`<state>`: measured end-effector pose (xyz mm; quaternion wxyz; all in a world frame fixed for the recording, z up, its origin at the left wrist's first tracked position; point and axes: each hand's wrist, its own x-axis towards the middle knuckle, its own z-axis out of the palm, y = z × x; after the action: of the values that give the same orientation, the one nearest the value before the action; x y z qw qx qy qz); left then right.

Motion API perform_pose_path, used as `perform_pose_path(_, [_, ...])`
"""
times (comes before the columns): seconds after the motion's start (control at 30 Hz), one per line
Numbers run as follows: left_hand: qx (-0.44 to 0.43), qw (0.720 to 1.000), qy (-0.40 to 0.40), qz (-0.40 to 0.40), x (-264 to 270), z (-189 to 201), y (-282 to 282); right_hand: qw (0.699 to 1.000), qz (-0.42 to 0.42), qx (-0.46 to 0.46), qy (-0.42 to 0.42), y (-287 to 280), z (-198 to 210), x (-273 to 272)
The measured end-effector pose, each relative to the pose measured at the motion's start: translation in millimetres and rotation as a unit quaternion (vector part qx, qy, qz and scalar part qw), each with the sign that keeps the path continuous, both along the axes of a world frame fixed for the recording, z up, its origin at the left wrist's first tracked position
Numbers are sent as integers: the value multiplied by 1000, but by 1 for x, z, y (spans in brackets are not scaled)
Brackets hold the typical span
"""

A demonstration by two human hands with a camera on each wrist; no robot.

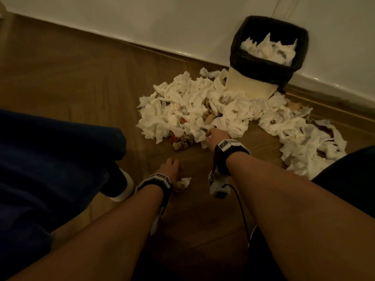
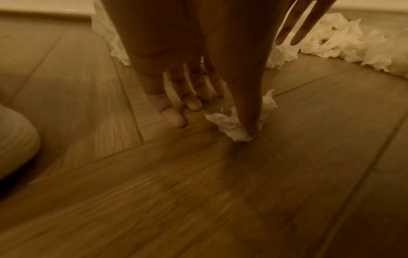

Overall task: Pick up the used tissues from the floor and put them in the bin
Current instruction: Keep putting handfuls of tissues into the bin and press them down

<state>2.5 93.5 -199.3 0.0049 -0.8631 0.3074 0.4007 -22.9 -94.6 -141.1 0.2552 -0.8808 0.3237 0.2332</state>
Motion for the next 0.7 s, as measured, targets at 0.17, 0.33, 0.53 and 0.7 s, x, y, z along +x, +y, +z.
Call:
perform_pose_path(0.17, [-38,997,13,62,3,-3,7,999,-24,6,-27,2,-12,-6])
perform_pose_path(0.33, [-33,997,8,69,7,-2,5,999,-24,-13,-39,6,-20,-6])
perform_pose_path(0.53, [7,999,-20,29,7,3,-3,997,-41,-22,-62,6,-31,-7])
perform_pose_path(0.7, [30,999,-29,19,6,3,-6,994,-83,-24,-67,-1,-41,-10])
